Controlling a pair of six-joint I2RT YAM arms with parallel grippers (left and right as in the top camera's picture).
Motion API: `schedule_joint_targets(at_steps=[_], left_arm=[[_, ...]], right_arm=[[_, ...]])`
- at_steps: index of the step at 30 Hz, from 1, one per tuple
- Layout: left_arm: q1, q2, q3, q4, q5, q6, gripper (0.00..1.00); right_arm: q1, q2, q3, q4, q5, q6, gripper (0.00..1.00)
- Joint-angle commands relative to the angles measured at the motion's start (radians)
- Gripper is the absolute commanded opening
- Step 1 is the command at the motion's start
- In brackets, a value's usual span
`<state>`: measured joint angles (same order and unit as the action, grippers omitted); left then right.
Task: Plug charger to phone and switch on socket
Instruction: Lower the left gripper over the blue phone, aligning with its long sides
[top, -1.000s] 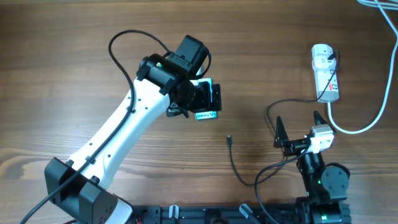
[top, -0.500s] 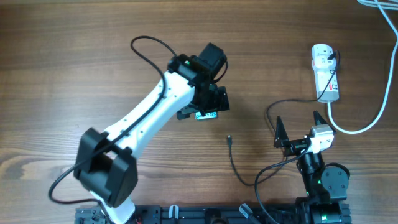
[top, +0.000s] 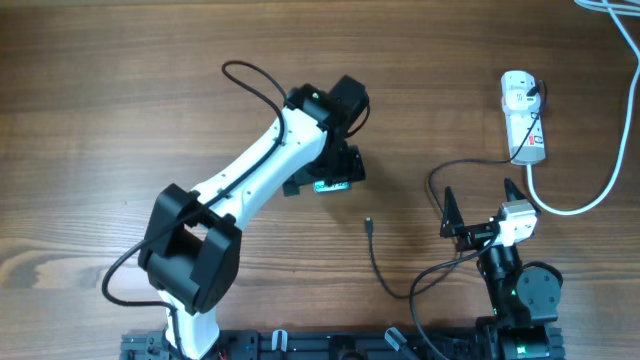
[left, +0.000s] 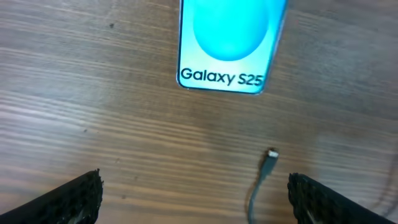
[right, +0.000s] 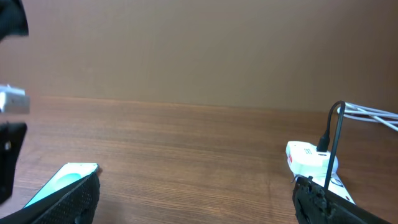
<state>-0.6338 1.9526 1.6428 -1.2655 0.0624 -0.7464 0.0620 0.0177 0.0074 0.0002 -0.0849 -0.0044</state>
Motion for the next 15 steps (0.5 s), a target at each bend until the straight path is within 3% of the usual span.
schedule_joint_targets(at_steps=[1, 4, 15], left_arm=[[0.032, 0.007, 0.168, -0.062, 0.003, 0.01, 0.99], [0.045, 0.014, 0.239, -0.09, -0.001, 0.01, 0.99], [0.053, 0.137, 0.242, -0.122, -0.038, 0.009, 1.0]], right_arm=[[-0.003, -0.004, -0.002, 0.002, -0.001, 0.008, 1.0], [-0.003, -0.004, -0.002, 0.002, -0.001, 0.007, 1.0], [-0.003, -0.004, -0.002, 0.002, -0.001, 0.008, 0.99]])
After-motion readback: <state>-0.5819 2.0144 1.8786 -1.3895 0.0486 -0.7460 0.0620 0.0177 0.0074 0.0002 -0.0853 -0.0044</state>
